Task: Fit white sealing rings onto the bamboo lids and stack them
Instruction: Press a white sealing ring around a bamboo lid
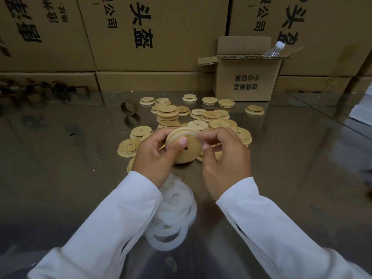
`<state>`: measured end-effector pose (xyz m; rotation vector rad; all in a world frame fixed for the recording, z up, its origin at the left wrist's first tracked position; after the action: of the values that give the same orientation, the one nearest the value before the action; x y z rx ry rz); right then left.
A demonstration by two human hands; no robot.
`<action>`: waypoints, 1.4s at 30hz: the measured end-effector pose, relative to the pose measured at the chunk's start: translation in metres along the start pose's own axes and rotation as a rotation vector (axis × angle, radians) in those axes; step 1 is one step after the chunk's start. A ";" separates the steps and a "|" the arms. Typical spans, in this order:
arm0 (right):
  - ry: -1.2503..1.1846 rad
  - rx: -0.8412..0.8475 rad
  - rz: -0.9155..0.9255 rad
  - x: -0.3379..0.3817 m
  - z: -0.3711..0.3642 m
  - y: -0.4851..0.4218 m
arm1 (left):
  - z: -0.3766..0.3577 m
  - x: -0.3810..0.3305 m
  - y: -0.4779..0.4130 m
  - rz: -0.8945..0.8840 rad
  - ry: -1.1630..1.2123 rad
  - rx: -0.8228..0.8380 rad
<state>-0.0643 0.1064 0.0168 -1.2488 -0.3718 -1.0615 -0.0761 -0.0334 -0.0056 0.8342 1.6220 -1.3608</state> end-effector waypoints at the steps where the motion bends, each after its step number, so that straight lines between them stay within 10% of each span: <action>1: -0.001 0.005 -0.003 0.000 -0.001 0.000 | 0.000 0.000 0.000 0.001 -0.002 -0.005; 42: -0.323 0.201 -0.269 -0.009 0.007 -0.010 | -0.004 0.006 0.000 0.236 0.214 0.086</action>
<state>-0.0746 0.1174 0.0183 -1.2103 -0.8935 -1.0178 -0.0789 -0.0296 -0.0108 1.2172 1.5736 -1.2132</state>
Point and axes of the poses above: each hand's wrist, its own y-axis away from the middle knuckle, its own z-axis out of the back of the hand, x = y × z, the point moved 5 cm from there along -y, towards the middle knuckle, and after that the axes turned 2 degrees about -x, right-handed, at the moved point
